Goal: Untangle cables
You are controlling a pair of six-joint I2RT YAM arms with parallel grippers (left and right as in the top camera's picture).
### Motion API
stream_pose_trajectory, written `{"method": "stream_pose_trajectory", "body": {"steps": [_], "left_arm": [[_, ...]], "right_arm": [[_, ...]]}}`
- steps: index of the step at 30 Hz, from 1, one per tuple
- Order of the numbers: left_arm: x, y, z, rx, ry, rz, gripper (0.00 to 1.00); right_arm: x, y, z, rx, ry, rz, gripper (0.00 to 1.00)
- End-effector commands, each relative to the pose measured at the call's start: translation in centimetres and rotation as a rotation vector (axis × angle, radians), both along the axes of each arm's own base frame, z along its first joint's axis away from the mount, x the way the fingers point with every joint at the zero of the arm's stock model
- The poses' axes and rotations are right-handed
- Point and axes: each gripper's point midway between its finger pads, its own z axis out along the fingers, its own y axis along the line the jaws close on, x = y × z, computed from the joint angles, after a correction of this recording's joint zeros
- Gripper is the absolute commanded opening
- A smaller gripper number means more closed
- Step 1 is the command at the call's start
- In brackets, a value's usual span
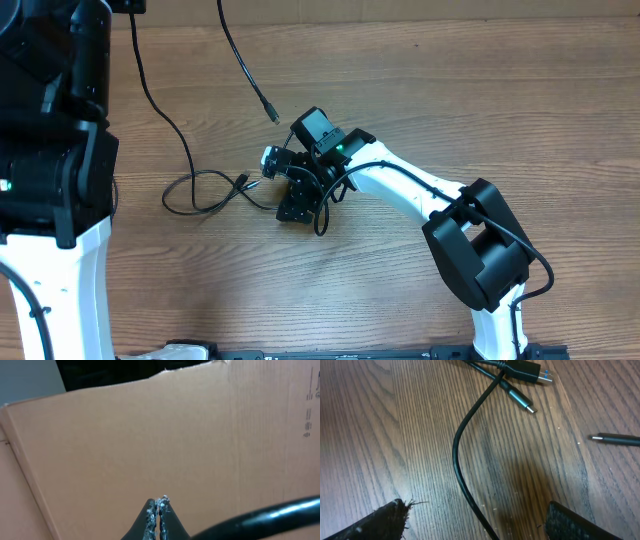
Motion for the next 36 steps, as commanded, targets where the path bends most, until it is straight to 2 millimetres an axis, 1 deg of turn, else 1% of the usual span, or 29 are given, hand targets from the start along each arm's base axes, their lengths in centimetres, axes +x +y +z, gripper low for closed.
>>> {"method": "stream_pose_trajectory", "body": {"steps": [1, 7, 10, 12, 13, 15, 16, 17, 19, 20, 22, 23, 24, 25, 27, 30, 31, 35, 36], "left_arm": [[0.5, 0.0, -0.1, -0.01, 0.007, -0.001, 0.04], [1.0, -0.1, -0.5, -0.009, 0.016, -0.001, 0.04], [1.2, -0.1, -0.6, -0.009, 0.02, -0.001, 0.04], [1.4, -0.1, -0.8, -0.009, 0.025, -0.002, 0.04], [1.4, -0.1, -0.9, -0.008, 0.028, -0.002, 0.04], [1.5, -0.1, -1.0, -0.008, 0.033, -0.002, 0.04], [1.5, -0.1, -1.0, -0.008, 0.033, -0.002, 0.04], [1.5, -0.1, -1.0, -0.008, 0.033, -0.001, 0.04], [1.5, -0.1, -1.0, -0.007, 0.033, -0.001, 0.04], [1.5, -0.1, -1.0, -0.007, 0.033, -0.001, 0.04], [1.5, -0.1, -1.1, -0.007, 0.034, 0.0, 0.04], [1.6, -0.1, -1.1, -0.007, 0.035, 0.0, 0.04], [1.6, -0.1, -1.1, -0.007, 0.035, 0.0, 0.04], [1.6, -0.1, -1.1, -0.006, 0.034, 0.0, 0.04], [1.6, -0.1, -1.1, -0.007, 0.035, 0.002, 0.04], [1.5, 0.0, -1.1, 0.001, 0.036, 0.005, 0.04], [1.6, 0.0, -1.1, 0.002, 0.037, 0.006, 0.04], [1.6, 0.0, -1.5, 0.018, 0.054, 0.008, 0.04], [1.7, 0.0, -1.8, 0.024, 0.066, 0.009, 0.04]], "right_arm": [[-0.6, -0.3, -1.1, -0.004, 0.014, 0.019, 0.87], [-2.0, -0.8, -3.1, -0.017, 0.025, 0.038, 0.87], [-2.7, -0.7, -3.8, -0.019, 0.025, 0.051, 0.87], [-3.1, -0.5, -4.2, -0.015, 0.019, 0.061, 0.83], [-3.1, -0.4, -4.3, -0.01, 0.009, 0.072, 0.78], [-3.4, -0.3, -4.4, -0.005, -0.019, 0.117, 0.64], [-3.4, -0.2, -4.5, -0.002, -0.026, 0.123, 0.61], [-3.4, -0.1, -4.5, 0.002, -0.031, 0.124, 0.54], [-3.1, -0.2, -4.6, -0.002, -0.044, 0.12, 0.23], [-2.9, -0.3, -4.7, -0.012, -0.053, 0.114, 0.18], [-2.4, -0.8, -5.1, -0.048, -0.077, 0.098, 0.15], [-2.0, -1.2, -5.3, -0.079, -0.091, 0.077, 0.14], [-1.3, -1.9, -5.6, -0.12, -0.11, 0.043, 0.11], [-0.8, -2.5, -5.9, -0.157, -0.127, 0.022, 0.04], [0.2, -4.3, -6.5, -0.247, -0.162, -0.031, 0.04], [1.2, -7.1, -7.1, -0.348, -0.171, -0.077, 0.04], [1.6, -8.5, -7.3, -0.383, -0.159, -0.102, 0.04], [3.0, -12.3, -7.5, -0.421, -0.094, -0.205, 0.04], [4.1, -14.4, -7.6, -0.429, -0.06, -0.291, 0.04]]}}
